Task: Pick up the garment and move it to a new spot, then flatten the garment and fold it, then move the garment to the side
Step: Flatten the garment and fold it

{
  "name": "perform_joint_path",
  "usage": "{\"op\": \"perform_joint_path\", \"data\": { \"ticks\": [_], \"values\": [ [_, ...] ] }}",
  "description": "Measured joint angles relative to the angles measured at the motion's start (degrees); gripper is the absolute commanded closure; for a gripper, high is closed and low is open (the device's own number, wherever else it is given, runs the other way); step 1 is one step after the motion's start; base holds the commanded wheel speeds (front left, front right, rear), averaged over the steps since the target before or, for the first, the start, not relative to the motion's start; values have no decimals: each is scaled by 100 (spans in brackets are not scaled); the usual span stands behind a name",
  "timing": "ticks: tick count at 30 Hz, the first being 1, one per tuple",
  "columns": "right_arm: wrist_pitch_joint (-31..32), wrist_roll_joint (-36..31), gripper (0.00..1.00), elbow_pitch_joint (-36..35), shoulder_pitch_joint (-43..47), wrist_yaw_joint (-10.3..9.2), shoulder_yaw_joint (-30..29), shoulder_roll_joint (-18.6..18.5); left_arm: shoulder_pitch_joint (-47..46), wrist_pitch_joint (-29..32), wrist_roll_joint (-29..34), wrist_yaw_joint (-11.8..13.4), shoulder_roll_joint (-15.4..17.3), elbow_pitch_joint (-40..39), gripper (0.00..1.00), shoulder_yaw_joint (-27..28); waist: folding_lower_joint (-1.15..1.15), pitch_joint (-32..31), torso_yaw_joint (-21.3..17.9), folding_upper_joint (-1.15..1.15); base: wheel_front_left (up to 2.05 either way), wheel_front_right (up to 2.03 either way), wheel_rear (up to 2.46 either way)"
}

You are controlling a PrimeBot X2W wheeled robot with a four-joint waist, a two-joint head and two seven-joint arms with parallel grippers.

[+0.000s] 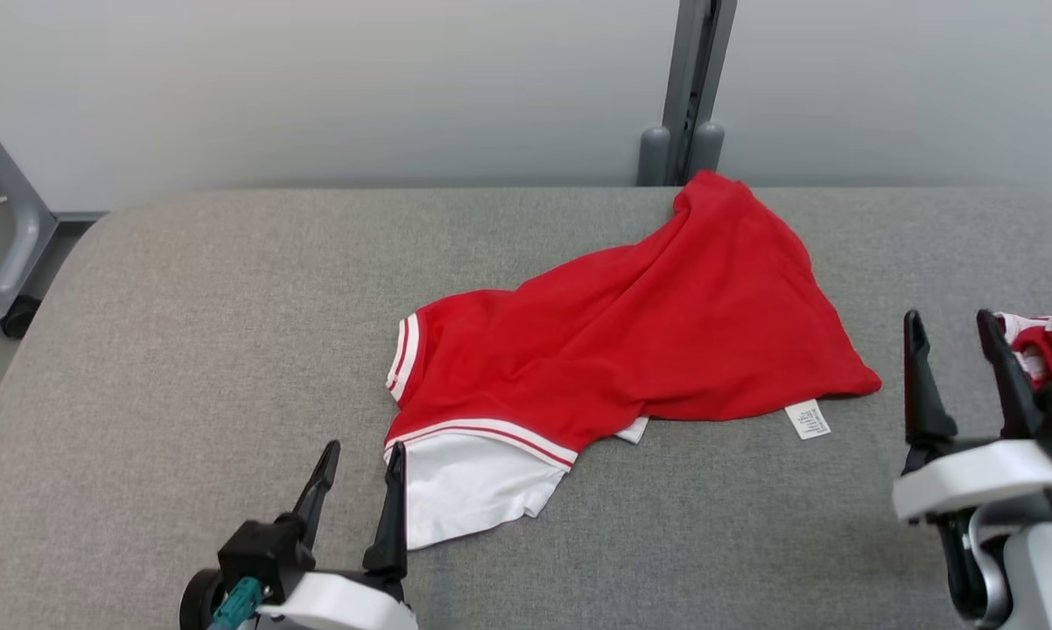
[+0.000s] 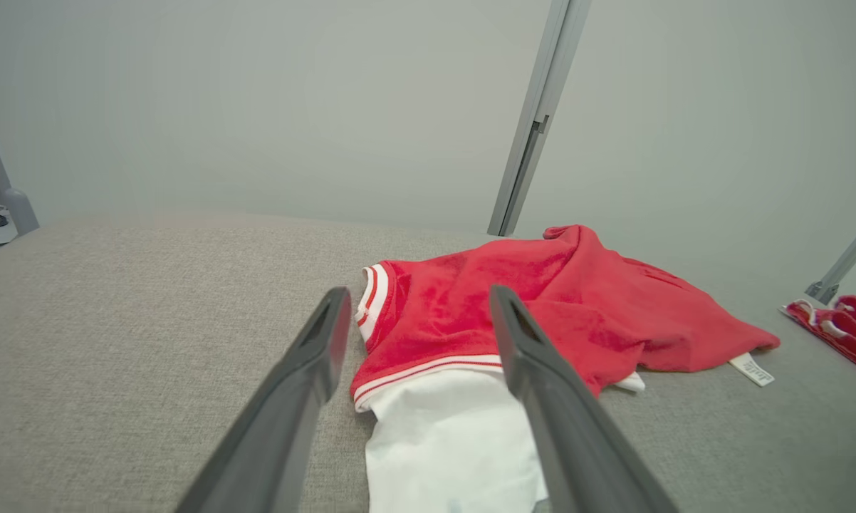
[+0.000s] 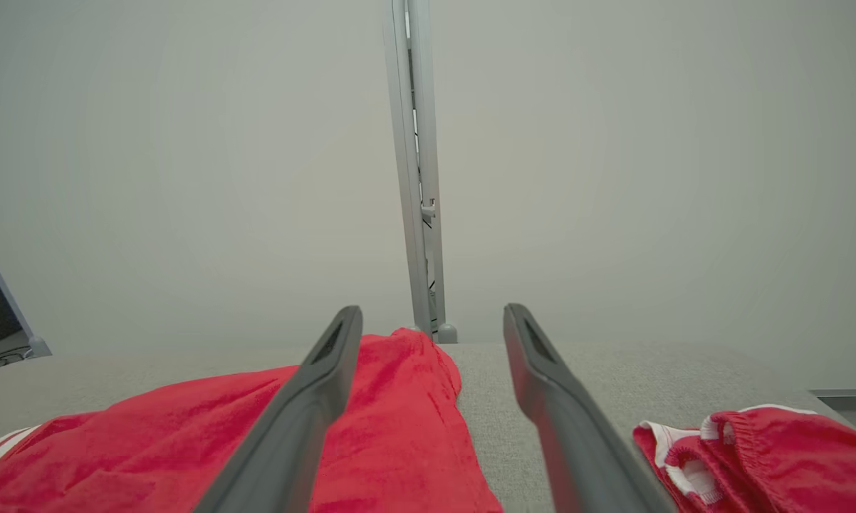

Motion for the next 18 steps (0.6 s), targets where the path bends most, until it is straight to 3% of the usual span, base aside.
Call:
{"op": "perform_joint_path", "data": {
  "ticks": [7,18],
  "values": [
    [244,-215,0,-834,1005,0,-141,437,294,0,18,30,0,-16,0,29,0,-270,-61,0,0,0,0],
    [255,68,0,-1276,1540,0,46,501,364,0,64,142,-2,-76,0,92,0,-334,-141,0,0,0,0]
  ]
}}
